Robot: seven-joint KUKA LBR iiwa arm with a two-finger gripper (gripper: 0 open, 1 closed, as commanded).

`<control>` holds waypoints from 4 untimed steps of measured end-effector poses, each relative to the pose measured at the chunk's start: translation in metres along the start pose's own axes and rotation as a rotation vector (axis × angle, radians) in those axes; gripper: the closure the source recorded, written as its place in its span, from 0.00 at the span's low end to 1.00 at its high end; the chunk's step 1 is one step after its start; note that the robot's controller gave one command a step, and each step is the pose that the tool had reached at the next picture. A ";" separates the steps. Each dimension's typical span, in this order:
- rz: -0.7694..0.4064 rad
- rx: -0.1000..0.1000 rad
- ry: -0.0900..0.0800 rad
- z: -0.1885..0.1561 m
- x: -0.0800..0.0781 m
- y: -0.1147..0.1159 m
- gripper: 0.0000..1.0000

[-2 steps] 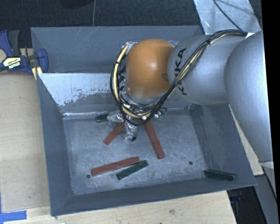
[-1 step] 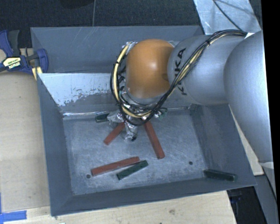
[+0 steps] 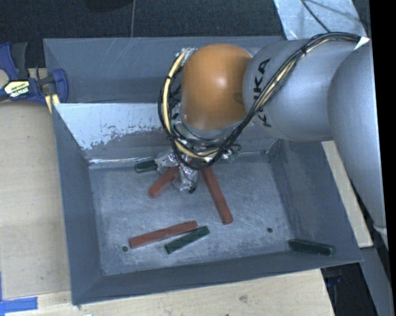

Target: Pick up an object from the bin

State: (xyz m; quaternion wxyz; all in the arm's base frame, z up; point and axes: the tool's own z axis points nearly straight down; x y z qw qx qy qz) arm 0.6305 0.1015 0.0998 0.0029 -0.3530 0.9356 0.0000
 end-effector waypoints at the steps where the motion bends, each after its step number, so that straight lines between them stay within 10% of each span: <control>1: 0.002 -0.002 0.003 0.002 0.001 0.000 1.00; 4: 0.011 0.000 0.000 -0.080 -0.002 -0.002 1.00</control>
Offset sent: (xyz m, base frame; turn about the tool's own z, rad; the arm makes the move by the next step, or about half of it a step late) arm -0.0002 -0.0001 0.0047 0.0000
